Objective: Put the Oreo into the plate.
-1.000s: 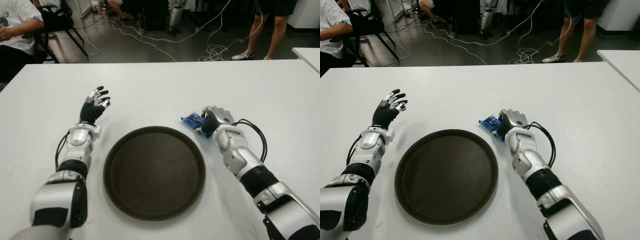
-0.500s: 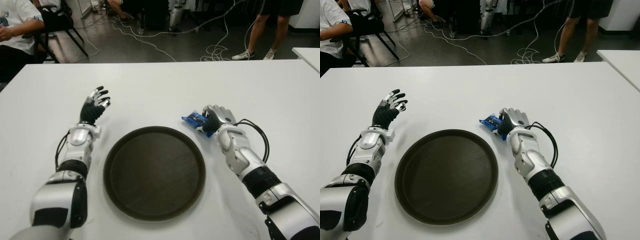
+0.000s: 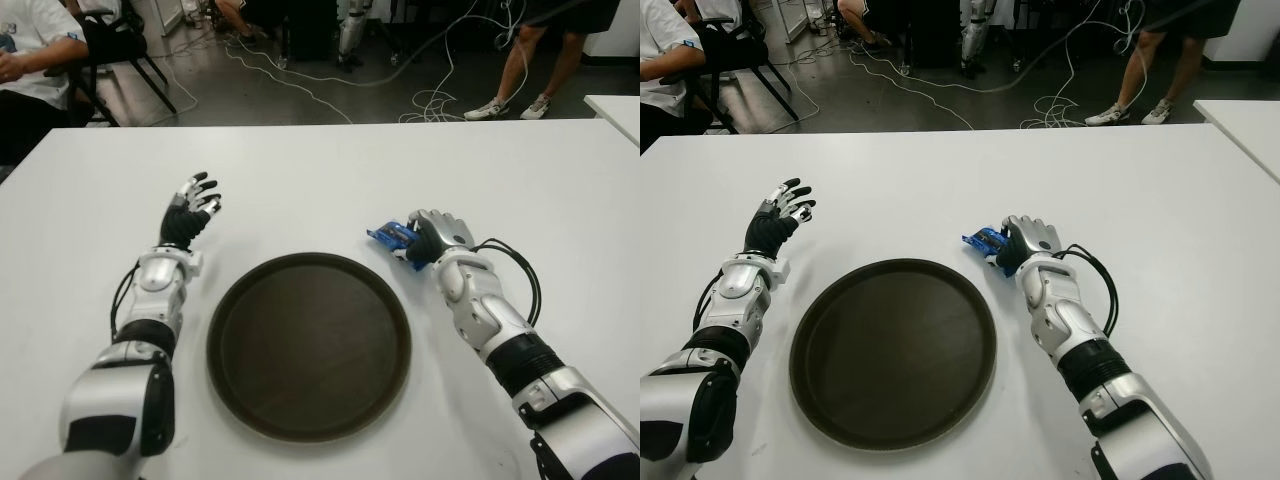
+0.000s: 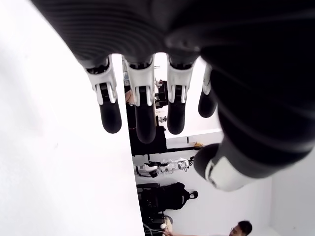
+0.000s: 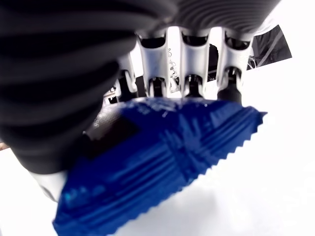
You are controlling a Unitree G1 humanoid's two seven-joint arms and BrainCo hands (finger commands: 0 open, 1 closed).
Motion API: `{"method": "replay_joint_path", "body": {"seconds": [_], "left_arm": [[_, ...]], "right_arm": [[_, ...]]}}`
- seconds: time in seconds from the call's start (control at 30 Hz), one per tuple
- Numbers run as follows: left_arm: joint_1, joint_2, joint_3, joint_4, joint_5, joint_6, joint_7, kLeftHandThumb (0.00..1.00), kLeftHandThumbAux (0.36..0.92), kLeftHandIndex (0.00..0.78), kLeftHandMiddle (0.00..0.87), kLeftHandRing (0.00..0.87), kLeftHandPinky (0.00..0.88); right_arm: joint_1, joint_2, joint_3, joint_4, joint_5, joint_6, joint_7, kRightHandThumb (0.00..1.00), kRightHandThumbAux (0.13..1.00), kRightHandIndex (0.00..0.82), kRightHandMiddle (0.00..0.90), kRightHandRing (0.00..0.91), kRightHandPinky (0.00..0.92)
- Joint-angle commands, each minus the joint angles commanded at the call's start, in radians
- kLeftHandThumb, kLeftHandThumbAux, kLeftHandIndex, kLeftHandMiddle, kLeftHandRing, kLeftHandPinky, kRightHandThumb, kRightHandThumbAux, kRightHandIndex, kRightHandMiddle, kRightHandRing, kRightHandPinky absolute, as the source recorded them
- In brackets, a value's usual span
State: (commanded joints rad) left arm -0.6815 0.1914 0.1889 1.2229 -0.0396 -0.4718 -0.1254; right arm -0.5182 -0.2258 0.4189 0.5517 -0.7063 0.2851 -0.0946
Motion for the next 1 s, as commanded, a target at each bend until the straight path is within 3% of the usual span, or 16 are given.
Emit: {"method": "replay_joint_path", "body": {"seconds": [0.63, 1.0], "left_arm": [[-0.002, -0.003, 0.004, 0.005, 0.000, -0.003, 0.005, 0.155, 0.725, 0.109, 0.177, 0.176, 0.195], [-0.007, -0.011, 0.018, 0.010, -0.015, 0.002, 0.004, 0.177, 0.718, 0.107, 0.178, 0.188, 0.214]], "right_arm": [[-0.049, -0.009, -0.028, -0.026, 0.008, -0.016, 0.000, 0.688, 0.733, 0.432, 0.732, 0.736, 0.710], [-0.075, -0.028, -0.077, -0.148, 0.012, -0.003, 0.010, 0.688, 0.733, 0.432, 0.731, 0.733, 0.711]]}}
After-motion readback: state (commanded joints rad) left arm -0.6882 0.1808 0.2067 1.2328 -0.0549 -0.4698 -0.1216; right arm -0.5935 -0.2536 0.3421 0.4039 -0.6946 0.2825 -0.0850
